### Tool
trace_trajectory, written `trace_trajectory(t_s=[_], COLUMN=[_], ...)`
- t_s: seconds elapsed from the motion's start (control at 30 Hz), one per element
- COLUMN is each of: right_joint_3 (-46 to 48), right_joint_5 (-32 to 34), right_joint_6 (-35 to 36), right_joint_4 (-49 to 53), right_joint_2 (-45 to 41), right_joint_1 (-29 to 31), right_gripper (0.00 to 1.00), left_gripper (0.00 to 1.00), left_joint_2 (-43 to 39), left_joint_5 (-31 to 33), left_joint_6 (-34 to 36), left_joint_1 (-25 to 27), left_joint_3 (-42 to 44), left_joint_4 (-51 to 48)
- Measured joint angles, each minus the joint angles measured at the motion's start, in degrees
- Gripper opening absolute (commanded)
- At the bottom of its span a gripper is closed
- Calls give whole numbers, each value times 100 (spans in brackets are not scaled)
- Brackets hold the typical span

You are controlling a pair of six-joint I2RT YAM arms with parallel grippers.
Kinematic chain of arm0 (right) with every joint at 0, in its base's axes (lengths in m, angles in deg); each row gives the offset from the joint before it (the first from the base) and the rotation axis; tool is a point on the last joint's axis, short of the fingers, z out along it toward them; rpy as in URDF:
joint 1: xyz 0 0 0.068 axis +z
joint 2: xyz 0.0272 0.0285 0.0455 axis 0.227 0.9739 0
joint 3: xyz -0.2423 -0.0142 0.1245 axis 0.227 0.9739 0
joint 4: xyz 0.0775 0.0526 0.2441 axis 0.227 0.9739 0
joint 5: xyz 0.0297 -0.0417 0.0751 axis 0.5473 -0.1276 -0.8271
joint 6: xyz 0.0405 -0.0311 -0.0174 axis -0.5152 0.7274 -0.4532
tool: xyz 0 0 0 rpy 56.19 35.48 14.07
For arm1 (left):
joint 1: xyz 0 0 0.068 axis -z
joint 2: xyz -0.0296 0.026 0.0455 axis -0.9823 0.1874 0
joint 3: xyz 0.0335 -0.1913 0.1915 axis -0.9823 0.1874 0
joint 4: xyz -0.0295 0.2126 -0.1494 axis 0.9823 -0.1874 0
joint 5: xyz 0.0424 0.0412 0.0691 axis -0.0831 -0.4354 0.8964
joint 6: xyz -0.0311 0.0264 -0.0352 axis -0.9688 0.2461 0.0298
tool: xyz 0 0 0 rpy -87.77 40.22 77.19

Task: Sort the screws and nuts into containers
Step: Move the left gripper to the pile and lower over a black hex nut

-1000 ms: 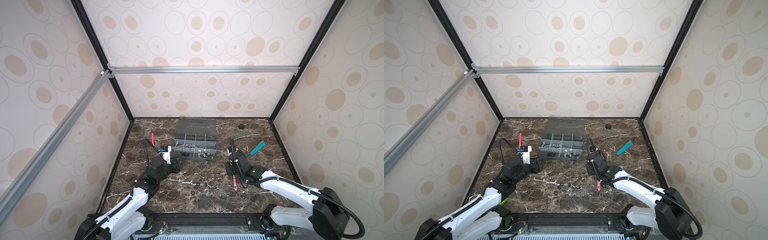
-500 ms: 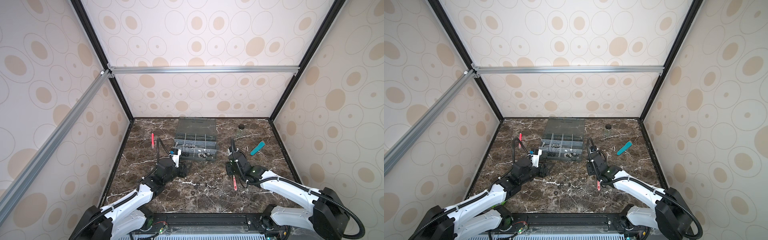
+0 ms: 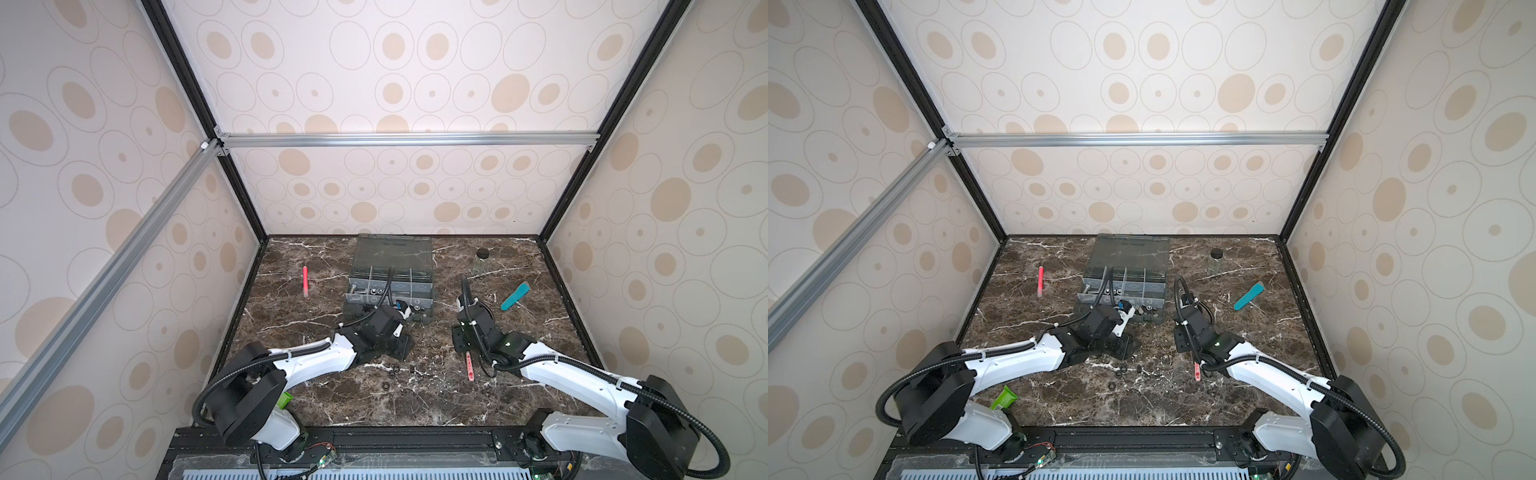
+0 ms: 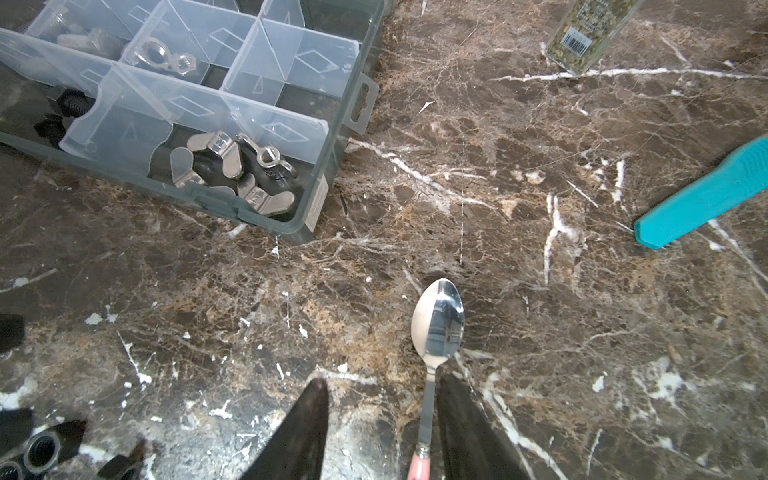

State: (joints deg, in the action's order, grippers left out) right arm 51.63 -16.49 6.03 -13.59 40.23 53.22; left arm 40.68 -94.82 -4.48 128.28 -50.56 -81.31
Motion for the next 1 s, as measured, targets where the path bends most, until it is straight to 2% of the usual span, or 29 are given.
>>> trace_trajectory(t_s=[0.13, 0.4, 0.6, 1.0], right_joint_3=[31, 116, 162, 210], right_joint_5=[0, 2, 2, 46], right_joint_6=[-15, -33, -48, -68], right_joint_4=[7, 20, 24, 24], right_joint_2=[-4, -83, -103, -177], right_joint_1=[0, 0, 0, 0], right_gripper=[46, 47, 47, 47], left_gripper=[46, 35, 22, 10], left_joint_2=[546, 1086, 1196, 1220], left_joint_5=[9, 7, 13, 70], left_joint_6=[116, 168, 195, 197], left_joint_1=[304, 540, 660, 732], left_joint_3=[-417, -612, -758, -780], left_joint_4=[-431, -896, -1060, -1126])
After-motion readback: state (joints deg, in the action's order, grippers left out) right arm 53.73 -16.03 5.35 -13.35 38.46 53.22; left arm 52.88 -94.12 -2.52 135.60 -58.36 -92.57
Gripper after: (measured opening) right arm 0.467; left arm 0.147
